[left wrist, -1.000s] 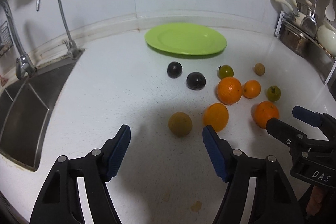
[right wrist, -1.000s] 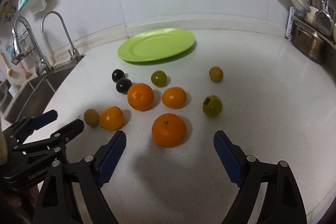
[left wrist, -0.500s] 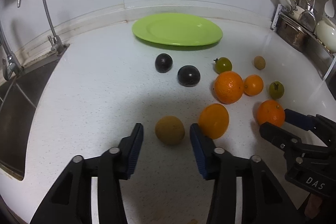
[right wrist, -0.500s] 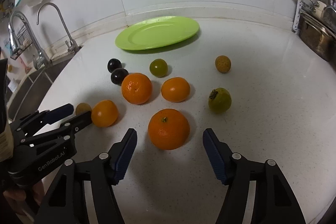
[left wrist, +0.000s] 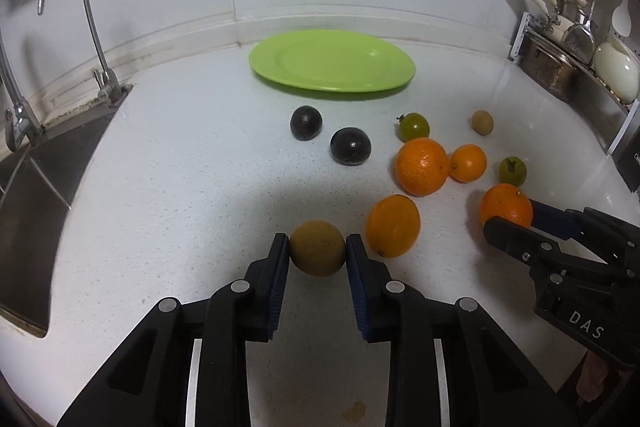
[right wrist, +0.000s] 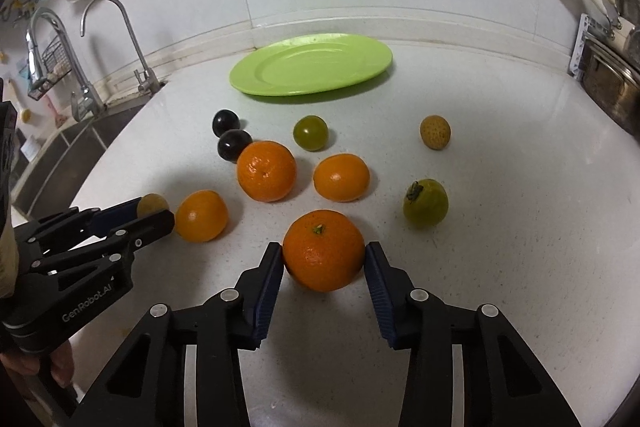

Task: Organize fruits
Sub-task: 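Grasp the small brown fruit with the left tool while the right tool grasps the large orange, then carry the brown fruit and orange over the green plate with both tools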

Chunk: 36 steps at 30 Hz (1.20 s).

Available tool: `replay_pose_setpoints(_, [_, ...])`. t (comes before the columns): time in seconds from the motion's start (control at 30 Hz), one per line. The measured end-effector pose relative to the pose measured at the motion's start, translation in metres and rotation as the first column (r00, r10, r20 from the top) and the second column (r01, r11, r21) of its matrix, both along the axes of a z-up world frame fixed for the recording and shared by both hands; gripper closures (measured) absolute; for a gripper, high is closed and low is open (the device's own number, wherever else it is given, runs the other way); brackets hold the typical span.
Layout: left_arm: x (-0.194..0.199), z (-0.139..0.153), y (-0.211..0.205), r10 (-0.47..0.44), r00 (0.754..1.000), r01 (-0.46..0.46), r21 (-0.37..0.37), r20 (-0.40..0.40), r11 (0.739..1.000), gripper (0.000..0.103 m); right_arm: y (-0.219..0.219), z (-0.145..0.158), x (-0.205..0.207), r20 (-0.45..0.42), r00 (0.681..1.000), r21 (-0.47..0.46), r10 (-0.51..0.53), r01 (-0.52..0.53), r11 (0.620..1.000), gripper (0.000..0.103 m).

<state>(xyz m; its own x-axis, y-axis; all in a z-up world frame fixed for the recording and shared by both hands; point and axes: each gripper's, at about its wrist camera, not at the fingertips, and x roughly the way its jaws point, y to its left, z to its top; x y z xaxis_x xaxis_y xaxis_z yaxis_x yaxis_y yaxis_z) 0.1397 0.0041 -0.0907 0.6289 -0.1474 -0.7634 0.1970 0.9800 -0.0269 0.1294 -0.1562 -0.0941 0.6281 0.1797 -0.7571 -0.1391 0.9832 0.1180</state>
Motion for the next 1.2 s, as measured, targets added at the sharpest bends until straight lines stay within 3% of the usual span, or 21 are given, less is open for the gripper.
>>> replay_pose_setpoints(0.3, [-0.021,0.035,-0.001,-0.009,0.998,0.009,-0.012,0.060,1.000,0.074,0.007,0.030,-0.014,0.051,0.997,0.028,0.057,-0.059,0.998,0.060])
replay_pose_setpoints(0.57, [-0.013,0.065,-0.006,-0.024,0.991,0.024,0.002,0.130,1.000,0.074,0.013,0.061,-0.015,0.122,0.987,0.037,0.106,-0.111,0.993,0.060])
replay_pose_setpoints(0.87, [0.023,0.085,-0.009,-0.042,0.986,0.043,-0.001,0.162,0.999,0.074,0.010,0.084,0.020,0.169,0.977,0.023,0.129,-0.134,0.991,0.060])
replay_pose_setpoints(1.2, [0.093,0.089,-0.008,-0.058,0.988,0.060,-0.009,0.140,0.998,0.074,0.013,0.095,0.090,0.161,0.977,0.029,0.138,-0.144,0.989,0.060])
